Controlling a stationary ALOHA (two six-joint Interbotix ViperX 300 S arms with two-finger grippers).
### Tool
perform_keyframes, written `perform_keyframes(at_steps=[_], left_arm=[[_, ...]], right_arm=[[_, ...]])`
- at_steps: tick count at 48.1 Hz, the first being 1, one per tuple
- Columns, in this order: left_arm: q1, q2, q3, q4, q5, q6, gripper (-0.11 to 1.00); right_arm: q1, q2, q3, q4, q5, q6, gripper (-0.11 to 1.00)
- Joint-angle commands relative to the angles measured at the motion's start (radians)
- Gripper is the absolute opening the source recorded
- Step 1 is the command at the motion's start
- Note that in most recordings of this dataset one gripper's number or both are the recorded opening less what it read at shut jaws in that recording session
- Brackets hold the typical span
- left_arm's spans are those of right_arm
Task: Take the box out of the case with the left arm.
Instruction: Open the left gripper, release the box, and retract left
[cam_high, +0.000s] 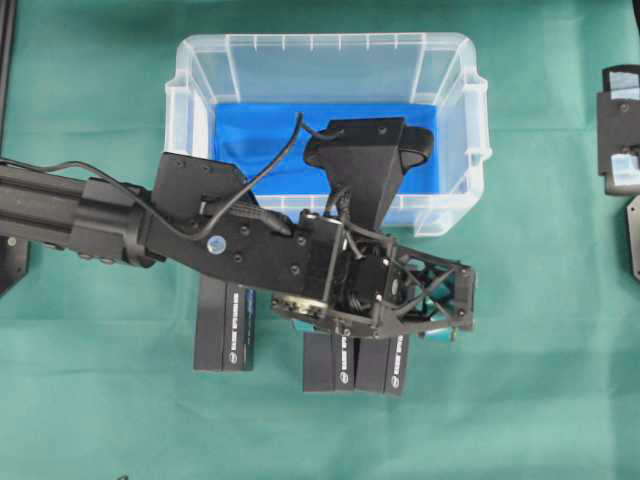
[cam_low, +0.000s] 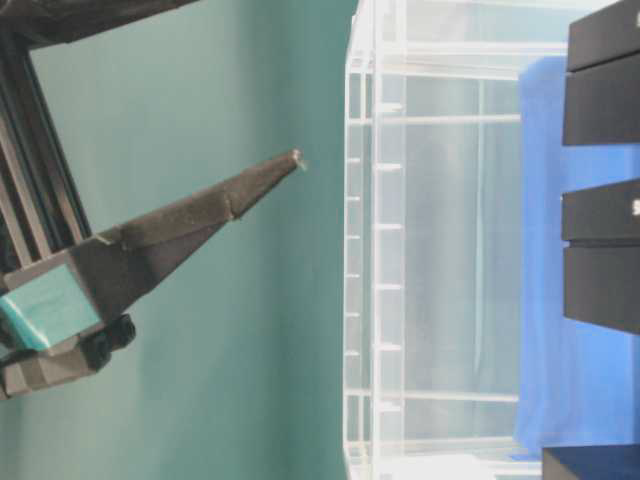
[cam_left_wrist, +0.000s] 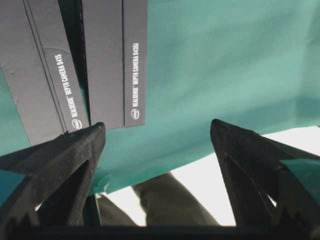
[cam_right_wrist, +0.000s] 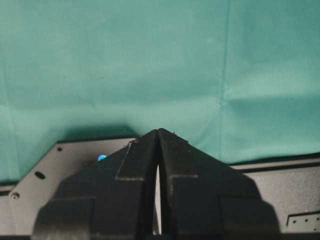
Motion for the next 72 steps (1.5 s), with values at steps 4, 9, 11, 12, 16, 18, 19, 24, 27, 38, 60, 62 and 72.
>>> perform_keyframes(at_steps=[4,9,11,12,16,18,19,24,27,38,60,62,72], left_arm=[[-0.005,-0.066,0.006,0.000,0.015,0.003,0.89],[-0.014,-0.107,0.063,0.000,0.029,0.003,0.89],[-0.017,-0.135,0.103,0.000,0.031,0.002,0.89],[-0.020,-0.146,0.120,0.000,0.031,0.000,0.89],[-0.029,-0.198,0.190,0.000,0.031,-0.006,0.89],[-0.034,-0.227,0.225,0.000,0.031,-0.008,0.89],[-0.037,-0.244,0.242,0.000,0.031,-0.008,0.89],[-0.048,-0.330,0.345,0.000,0.032,-0.015,0.89],[-0.057,-0.377,0.400,0.000,0.032,-0.026,0.89],[-0.089,-0.552,0.600,0.000,0.031,-0.072,0.89],[-0.156,-0.874,0.920,0.000,0.029,-0.141,0.89],[-0.158,-0.894,0.936,0.000,0.029,-0.141,0.89],[-0.158,-0.963,0.979,0.000,0.041,-0.140,0.89]], right_arm=[[-0.002,-0.008,-0.009,-0.002,-0.005,0.000,0.00],[0.000,-0.009,-0.009,-0.003,-0.005,-0.002,0.00],[0.000,-0.008,-0.009,-0.002,-0.003,-0.002,0.00],[-0.002,-0.008,-0.009,-0.003,-0.003,-0.002,0.00],[0.000,-0.009,-0.009,-0.002,-0.002,-0.002,0.00],[-0.002,-0.008,-0.009,-0.002,-0.003,-0.003,0.00],[0.000,-0.008,-0.009,-0.003,-0.003,-0.003,0.00],[0.000,-0.008,-0.009,-0.003,-0.002,-0.005,0.00],[0.000,-0.009,-0.009,-0.003,0.000,-0.005,0.00],[0.000,-0.018,-0.012,-0.002,0.038,-0.003,0.00],[0.000,-0.040,-0.012,-0.003,0.092,0.003,0.00],[0.000,-0.040,-0.012,-0.002,0.092,0.003,0.00],[-0.002,-0.038,-0.012,-0.003,0.092,0.003,0.00]])
